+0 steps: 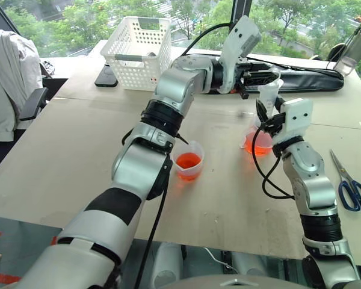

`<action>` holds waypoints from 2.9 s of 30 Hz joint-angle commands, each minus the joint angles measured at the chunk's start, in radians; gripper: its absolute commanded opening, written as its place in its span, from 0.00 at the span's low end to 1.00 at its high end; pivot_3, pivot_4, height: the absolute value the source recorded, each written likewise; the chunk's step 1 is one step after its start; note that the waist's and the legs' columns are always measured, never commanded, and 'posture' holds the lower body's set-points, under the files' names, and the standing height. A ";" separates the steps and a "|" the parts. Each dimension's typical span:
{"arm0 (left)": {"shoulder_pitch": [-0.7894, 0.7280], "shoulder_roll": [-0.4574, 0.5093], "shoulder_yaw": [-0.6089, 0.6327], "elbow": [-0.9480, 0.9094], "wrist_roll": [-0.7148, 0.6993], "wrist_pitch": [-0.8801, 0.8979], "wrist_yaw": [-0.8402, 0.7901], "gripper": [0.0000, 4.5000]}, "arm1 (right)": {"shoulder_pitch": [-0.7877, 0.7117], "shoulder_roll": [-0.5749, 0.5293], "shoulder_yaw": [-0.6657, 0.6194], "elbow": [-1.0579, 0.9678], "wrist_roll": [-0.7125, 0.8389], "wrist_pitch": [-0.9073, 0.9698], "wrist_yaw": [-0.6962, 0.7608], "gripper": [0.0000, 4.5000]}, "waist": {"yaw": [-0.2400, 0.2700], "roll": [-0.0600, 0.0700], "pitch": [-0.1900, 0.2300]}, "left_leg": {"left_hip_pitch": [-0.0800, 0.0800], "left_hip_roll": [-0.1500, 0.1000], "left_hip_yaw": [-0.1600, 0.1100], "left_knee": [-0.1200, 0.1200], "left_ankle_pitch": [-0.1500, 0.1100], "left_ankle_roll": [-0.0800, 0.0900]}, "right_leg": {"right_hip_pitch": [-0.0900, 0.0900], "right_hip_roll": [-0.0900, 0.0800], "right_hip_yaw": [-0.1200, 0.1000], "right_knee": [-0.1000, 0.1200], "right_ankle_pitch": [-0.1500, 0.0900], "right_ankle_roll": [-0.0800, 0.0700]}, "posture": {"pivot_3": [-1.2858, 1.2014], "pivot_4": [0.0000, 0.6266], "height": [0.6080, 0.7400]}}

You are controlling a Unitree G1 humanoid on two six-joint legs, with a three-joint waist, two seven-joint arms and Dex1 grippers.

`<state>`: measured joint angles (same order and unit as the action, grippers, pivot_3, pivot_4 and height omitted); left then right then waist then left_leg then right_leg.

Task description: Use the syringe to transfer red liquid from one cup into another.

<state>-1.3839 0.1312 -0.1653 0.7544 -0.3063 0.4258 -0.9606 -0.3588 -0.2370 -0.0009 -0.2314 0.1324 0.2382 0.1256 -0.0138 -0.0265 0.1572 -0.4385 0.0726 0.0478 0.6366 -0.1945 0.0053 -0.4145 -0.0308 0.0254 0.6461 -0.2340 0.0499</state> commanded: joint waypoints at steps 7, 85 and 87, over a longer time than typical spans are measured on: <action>-0.037 -0.018 0.018 -0.017 0.051 -0.037 -0.010 0.01 | -0.016 0.018 -0.020 -0.066 -0.007 0.008 -0.002 0.34 | 0.000 0.000 0.000 | 0.000 0.000 0.000 0.000 0.000 0.000 | 0.000 0.000 0.000 0.000 0.000 0.000 | 0.52 0.24 0.88; -0.054 0.006 0.175 -0.027 -0.006 0.002 -0.051 0.58 | 0.049 0.072 -0.038 -0.169 0.005 0.112 0.000 0.34 | -0.001 0.000 0.000 | 0.000 0.000 0.000 0.001 0.000 0.000 | 0.000 0.000 0.000 0.002 0.000 0.000 | 0.52 0.24 0.88; -0.017 0.032 0.183 -0.101 -0.033 0.076 -0.068 0.71 | 0.051 0.072 -0.039 -0.176 0.002 0.111 -0.001 0.34 | -0.002 0.000 0.000 | 0.000 0.000 0.000 0.001 0.000 0.000 | 0.000 0.000 0.000 0.002 0.000 0.000 | 0.52 0.24 0.88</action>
<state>-1.4151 0.1423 -0.0066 0.7517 -0.2959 0.4452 -1.0178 -0.3019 -0.1641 -0.0312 -0.3588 0.1301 0.3651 0.1262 -0.0155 -0.0261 0.1572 -0.4379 0.0727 0.0474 0.6373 -0.1945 0.0053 -0.4144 -0.0308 0.0254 0.6485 -0.2340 0.0500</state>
